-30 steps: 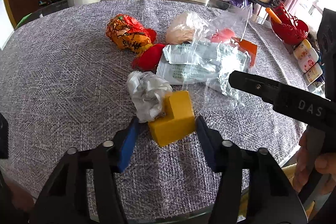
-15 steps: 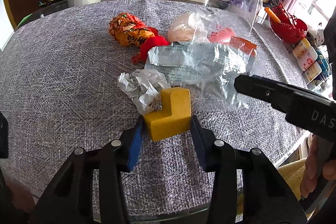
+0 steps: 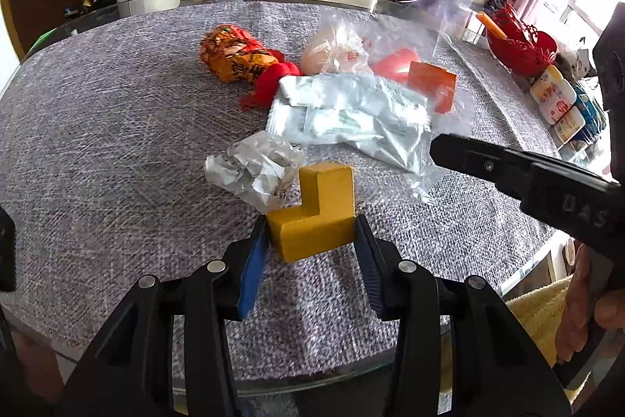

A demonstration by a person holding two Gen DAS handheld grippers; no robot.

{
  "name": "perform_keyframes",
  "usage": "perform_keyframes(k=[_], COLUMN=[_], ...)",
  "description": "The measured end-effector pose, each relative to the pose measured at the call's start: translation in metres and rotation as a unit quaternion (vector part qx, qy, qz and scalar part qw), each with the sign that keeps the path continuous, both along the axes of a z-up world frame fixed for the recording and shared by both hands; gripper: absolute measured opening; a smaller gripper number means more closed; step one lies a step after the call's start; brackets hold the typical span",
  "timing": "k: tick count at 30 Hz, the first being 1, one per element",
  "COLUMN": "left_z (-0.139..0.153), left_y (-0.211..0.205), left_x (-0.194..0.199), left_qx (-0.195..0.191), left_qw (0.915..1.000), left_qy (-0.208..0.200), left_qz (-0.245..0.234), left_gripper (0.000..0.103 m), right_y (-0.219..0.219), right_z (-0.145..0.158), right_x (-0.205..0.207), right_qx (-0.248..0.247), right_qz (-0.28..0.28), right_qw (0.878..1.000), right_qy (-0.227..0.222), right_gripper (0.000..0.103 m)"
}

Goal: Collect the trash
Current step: 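Pinch the clear plastic bag with the right tool, then carry yellow block and plastic bag into the black bin and open both tools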

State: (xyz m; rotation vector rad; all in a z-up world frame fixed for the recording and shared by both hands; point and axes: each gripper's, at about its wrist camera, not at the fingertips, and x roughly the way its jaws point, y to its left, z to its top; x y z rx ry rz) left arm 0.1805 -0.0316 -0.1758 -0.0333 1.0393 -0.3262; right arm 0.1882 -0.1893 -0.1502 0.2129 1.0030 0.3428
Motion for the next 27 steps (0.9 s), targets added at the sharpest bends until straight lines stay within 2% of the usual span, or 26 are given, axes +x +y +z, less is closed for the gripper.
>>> perform_keyframes(k=[6, 15, 22, 27], left_z=[0.012, 0.034, 0.025, 0.018], left_y=[0.007, 0.004, -0.002, -0.009], left_x=[-0.020, -0.078, -0.124, -0.145], left_qx=[0.001, -0.012, -0.022, -0.010], left_qw=[0.9999, 0.9997, 0.9995, 0.9995], left_qy=[-0.009, -0.020, -0.008, -0.006], left_qz=[0.011, -0.005, -0.021, -0.030], left_gripper=[0.041, 0.041, 0.041, 0.041], right_y=[-0.001, -0.025, -0.042, -0.050], right_z=[0.015, 0.037, 0.028, 0.016], right_x=[-0.020, -0.077, -0.130, -0.157], right_qx=[-0.001, -0.013, -0.018, -0.014], right_qz=[0.011, -0.015, -0.030, -0.039], right_qw=[1.000, 0.999, 0.999, 0.999], right_qy=[-0.020, -0.038, -0.021, -0.009], right_gripper=[0.006, 0.006, 0.006, 0.006])
